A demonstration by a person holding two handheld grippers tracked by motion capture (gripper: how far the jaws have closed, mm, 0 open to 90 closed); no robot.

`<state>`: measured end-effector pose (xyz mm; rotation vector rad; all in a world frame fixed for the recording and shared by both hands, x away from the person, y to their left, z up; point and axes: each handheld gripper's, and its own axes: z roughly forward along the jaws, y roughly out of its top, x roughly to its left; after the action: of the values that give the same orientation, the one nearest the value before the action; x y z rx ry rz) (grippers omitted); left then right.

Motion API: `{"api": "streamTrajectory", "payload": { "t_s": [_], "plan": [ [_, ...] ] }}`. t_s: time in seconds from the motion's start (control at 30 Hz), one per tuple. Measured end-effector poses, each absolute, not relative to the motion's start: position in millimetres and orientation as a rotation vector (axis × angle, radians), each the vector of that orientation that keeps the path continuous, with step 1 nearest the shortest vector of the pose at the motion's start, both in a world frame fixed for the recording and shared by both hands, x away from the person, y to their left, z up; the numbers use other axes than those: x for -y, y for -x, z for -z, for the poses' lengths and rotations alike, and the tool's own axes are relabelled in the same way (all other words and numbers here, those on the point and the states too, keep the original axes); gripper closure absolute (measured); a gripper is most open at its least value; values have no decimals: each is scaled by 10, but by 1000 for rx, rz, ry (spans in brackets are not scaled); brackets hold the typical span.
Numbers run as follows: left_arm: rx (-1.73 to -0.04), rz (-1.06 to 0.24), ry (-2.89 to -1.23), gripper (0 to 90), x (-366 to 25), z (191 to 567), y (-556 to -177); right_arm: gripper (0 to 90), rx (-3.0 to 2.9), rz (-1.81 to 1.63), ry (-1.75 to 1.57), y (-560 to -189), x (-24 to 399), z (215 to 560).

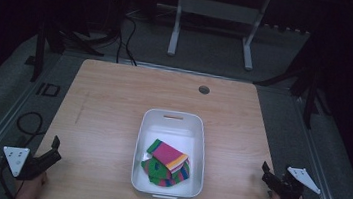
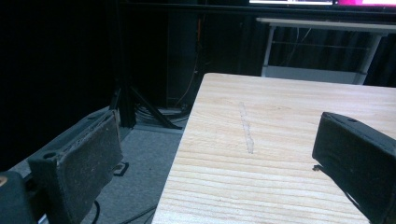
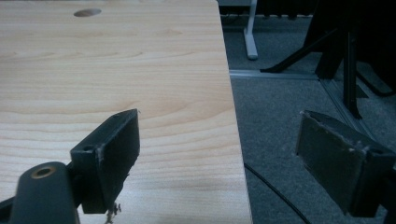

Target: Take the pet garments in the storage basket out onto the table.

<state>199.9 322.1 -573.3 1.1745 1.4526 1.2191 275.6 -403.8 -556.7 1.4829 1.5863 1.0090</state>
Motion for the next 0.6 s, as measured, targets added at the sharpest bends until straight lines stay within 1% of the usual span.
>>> {"api": "streamTrajectory", "payload": {
  "t_s": [0.37, 0.47, 0.6],
  "plan": [
    [-1449, -1214, -1170, 19, -3225, 5734, -1999, 133, -1735, -1012, -1508, -2827, 4025, 5574],
    [-1447, -1215, -1172, 19, -3223, 5735, -1999, 133, -1806, -1067, -1539, -2840, 4083, 5582],
    [-1448, -1206, -1169, 18, -3231, 5735, -1997, 134, -1905, -1035, -1513, -2863, 4104, 5591]
  ]
}}
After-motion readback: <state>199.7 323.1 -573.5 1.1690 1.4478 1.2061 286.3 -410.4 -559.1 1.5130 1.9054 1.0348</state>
